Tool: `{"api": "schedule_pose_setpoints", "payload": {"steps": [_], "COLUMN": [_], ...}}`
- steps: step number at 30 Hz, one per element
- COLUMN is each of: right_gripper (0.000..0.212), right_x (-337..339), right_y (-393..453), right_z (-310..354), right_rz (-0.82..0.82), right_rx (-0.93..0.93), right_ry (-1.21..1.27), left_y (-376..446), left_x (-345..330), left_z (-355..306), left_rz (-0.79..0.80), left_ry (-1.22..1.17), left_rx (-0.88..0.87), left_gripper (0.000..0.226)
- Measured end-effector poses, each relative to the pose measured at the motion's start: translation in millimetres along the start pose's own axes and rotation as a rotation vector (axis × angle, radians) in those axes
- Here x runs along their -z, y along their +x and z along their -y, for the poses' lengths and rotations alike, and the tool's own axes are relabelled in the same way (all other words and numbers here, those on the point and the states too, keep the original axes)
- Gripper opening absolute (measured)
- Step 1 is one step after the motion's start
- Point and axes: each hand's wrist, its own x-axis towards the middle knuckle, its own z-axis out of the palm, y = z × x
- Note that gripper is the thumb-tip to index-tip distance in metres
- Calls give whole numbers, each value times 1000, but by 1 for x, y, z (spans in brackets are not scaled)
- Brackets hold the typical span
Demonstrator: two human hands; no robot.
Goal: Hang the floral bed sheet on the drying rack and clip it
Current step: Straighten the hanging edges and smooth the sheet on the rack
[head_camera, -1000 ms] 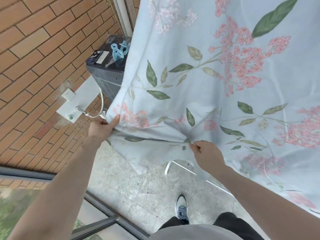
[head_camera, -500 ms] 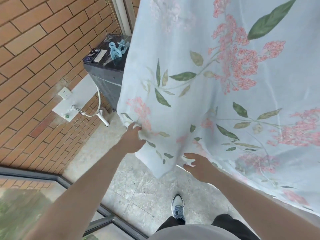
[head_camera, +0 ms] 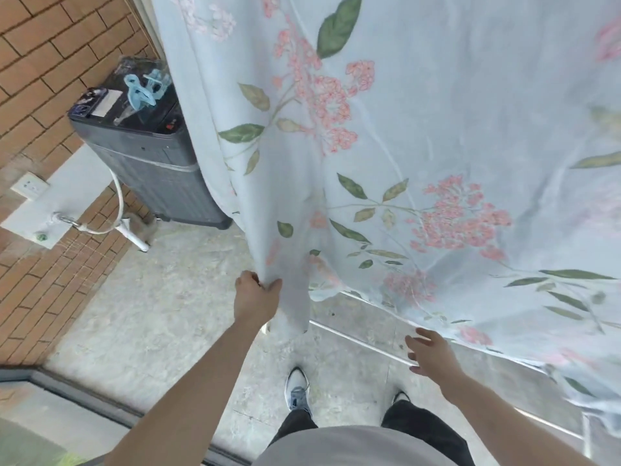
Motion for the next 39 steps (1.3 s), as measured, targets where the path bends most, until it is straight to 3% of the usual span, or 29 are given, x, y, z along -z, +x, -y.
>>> {"api": "schedule_pose_setpoints", "payload": {"steps": [4,6,10,13,19,26,34,39], "right_gripper": [55,54,51,51,55,55,58,49], "right_x": [28,40,67,79,81,45,12,12], "right_y": [11,17,31,42,61,109,167,192], "right_z": [-3,-3,-5,-6,-15,-18,-40,-49], "right_rz": [35,64,113,145,177,171,173,140], "right_rx": [11,24,-21,-67,-142,-268,-341,-377], "right_ry": [60,78,145,159,154,303,667,750], "left_y": [1,-9,-62,-91,-91,-18,47,48], "left_x": [-20,-38,-94,-139,-182,-220,-267,-287], "left_z": [19,26,3,-21,-49,-54,-28,-5], "left_rz": [-47,-32,203,311,308,270,356,240], "left_ry": [-38,14,26,-151,-416,-667,-904,-929], "left_rx": [396,476,388,341,393,493,495,455], "left_gripper": [65,65,24,21,47,68,41,37]}}
